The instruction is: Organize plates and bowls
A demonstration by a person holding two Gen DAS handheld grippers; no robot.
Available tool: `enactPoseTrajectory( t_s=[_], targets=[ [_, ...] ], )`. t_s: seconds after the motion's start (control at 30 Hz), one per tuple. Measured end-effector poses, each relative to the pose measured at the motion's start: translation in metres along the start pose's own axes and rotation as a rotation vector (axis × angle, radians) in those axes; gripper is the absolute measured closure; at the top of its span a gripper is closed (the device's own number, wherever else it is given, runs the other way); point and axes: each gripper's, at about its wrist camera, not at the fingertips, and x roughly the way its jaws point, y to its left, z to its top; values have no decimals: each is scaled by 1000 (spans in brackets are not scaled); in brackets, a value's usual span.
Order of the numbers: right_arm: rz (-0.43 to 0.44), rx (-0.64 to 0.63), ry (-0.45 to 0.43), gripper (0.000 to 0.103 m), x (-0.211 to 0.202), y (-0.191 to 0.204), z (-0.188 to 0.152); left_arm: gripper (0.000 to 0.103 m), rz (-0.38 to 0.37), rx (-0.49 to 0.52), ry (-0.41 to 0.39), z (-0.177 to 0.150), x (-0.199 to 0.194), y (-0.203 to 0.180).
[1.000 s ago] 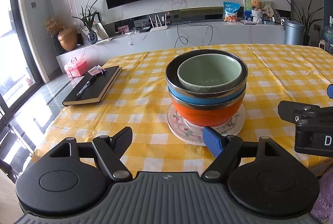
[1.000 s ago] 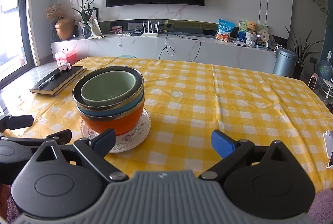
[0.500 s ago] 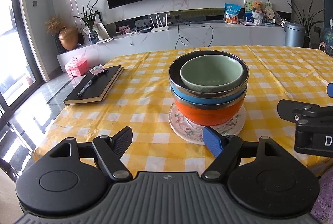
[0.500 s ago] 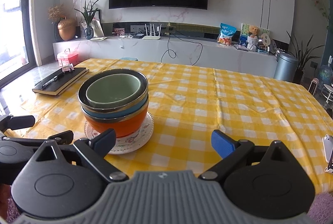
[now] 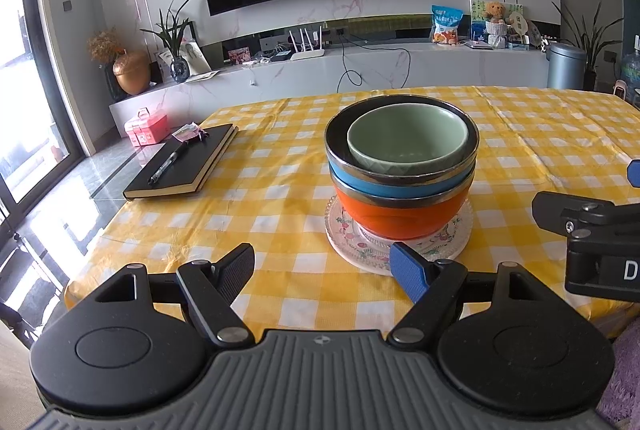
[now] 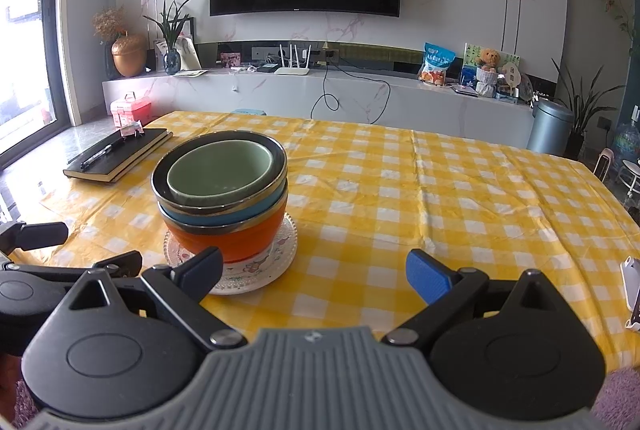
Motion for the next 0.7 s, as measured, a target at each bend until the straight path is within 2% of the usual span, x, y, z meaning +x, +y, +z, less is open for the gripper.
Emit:
enactPoseTrajectory(
  t_s=[0.7],
  targets=[
    [-1,12,4,7,0,-1,0,13,-2,2,2,-2,0,-1]
  ],
)
